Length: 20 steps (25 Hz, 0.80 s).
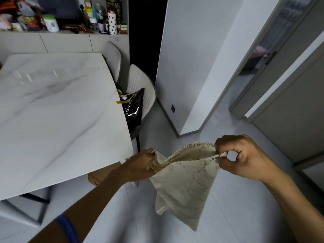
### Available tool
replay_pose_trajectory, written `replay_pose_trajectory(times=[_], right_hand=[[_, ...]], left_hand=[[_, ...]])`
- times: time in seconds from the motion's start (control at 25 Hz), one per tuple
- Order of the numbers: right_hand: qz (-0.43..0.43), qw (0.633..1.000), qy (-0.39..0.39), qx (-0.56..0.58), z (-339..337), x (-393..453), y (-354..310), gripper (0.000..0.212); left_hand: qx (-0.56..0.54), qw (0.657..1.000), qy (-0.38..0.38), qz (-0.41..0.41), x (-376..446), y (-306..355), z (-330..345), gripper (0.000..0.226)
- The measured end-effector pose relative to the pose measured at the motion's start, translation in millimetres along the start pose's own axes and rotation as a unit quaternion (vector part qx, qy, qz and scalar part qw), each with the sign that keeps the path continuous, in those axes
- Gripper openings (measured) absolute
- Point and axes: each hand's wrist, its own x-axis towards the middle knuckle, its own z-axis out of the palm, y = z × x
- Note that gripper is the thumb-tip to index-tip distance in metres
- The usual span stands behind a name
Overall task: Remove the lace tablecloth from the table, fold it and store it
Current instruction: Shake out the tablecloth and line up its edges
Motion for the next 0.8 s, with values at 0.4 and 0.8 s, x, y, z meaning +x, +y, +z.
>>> replay_pose_trajectory(times=[0.4, 0.8], right_hand=[[0.169, 0.980, 0.101, -0.011, 16.2, -26.8, 33.5, 0.017], [0.307, 0.934, 0.117, -0.143, 37.3, -68.1, 67.8, 0.010]], left_hand=[[0.140, 0.990, -0.005, 0.008, -15.6, -7.6, 38.5, 0.038], [0.201, 0.974, 0.054, 0.091, -14.1, 23.7, -54.3, 0.015]])
